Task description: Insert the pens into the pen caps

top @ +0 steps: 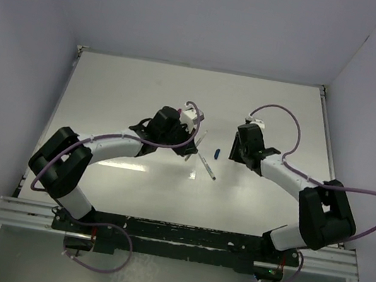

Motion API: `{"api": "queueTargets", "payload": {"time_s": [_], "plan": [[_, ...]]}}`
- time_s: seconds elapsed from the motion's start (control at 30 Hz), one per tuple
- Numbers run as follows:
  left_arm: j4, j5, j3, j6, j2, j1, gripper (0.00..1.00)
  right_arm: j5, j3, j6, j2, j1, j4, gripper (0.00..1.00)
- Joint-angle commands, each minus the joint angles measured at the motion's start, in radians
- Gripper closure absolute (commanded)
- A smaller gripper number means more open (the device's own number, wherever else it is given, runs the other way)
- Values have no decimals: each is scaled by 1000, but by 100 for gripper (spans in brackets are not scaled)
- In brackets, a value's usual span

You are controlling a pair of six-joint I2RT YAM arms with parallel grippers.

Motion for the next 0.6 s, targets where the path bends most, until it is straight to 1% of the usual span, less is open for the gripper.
{"api": "queueTargets", "payload": {"time_s": [0.0, 0.27, 0.57], "plan": [[50, 45, -11, 9, -40, 4, 100, -17, 48, -5, 9, -3, 14, 59], [76, 73, -21, -9, -35, 3, 100, 1, 94, -31, 89, -7, 24, 60], [84, 74, -28, -14, -33, 4, 100, 27, 134, -48, 162, -17, 29, 61]]}}
